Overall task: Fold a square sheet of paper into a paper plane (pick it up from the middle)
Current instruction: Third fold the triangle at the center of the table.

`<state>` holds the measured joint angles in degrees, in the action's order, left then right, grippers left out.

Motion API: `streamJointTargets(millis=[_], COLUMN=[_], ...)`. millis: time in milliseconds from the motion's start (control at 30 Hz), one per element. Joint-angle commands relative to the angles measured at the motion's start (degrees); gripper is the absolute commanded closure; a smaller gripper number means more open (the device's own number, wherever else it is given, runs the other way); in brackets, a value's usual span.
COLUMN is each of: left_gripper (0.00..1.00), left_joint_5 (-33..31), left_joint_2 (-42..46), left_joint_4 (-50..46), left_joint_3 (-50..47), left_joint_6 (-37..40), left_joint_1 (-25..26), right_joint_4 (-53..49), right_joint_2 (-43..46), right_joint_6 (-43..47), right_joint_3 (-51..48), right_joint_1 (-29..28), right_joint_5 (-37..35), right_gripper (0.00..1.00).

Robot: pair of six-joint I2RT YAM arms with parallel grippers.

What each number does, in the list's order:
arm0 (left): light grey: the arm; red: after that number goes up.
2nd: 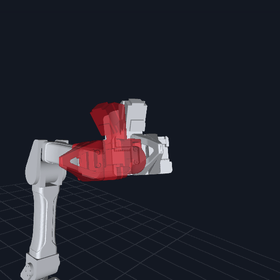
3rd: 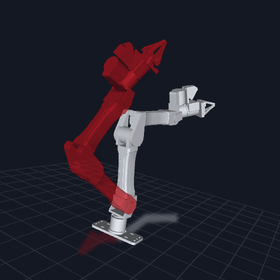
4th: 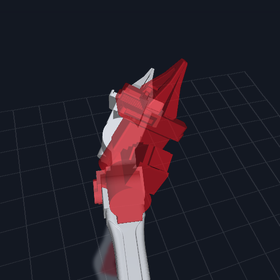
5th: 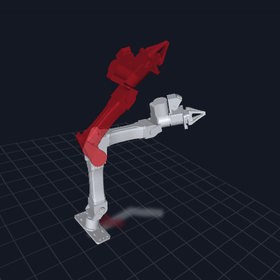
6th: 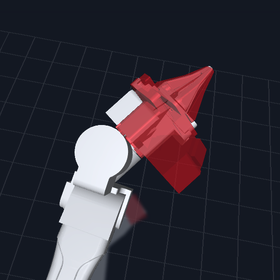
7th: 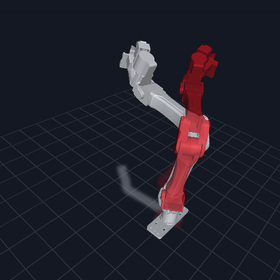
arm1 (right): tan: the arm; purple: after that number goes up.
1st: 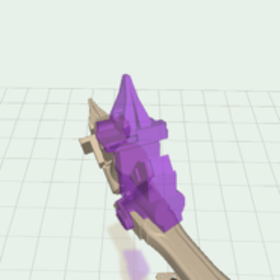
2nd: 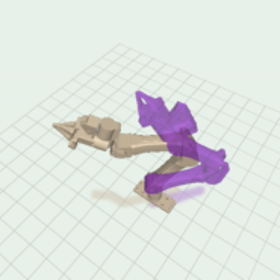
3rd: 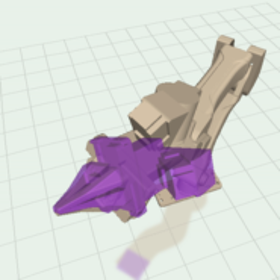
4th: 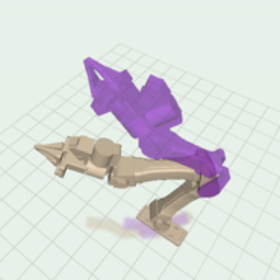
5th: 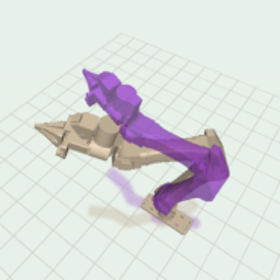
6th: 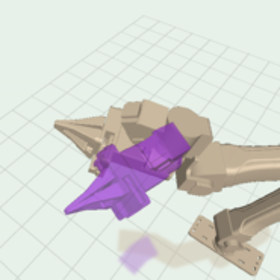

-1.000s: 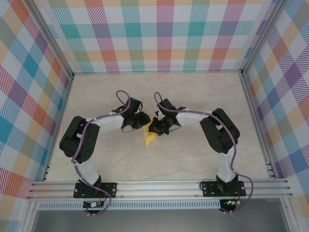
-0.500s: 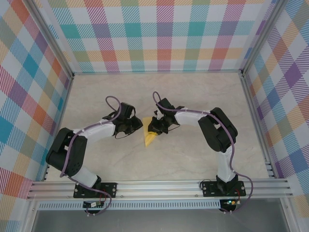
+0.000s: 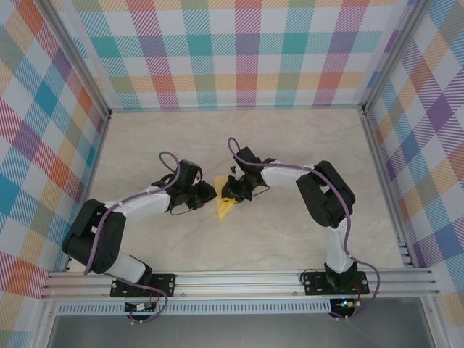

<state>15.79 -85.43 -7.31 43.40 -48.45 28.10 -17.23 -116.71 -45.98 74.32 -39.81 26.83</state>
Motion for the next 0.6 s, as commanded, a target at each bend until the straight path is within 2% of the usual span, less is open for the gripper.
streamJointTargets(millis=[0, 567], left_gripper=[0.79, 0.79], left_joint_5=[-0.5, -0.3], left_joint_2=[0.5, -0.1], left_joint_4=[0.1, 0.4], left_joint_3=[-1.0, -1.2], left_joint_6=[-0.5, -0.4], left_joint_1=[0.5, 0.6], right_joint_4=[-0.6, 0.3], right_joint_2=[-1.2, -2.1], right_joint_6=[0.6, -0.2], right_joint_3=[1.4, 1.7], right_joint_1=[-0.4, -0.3], right_joint_5=[-0.2, -0.6], right_gripper=[0.85, 0.85])
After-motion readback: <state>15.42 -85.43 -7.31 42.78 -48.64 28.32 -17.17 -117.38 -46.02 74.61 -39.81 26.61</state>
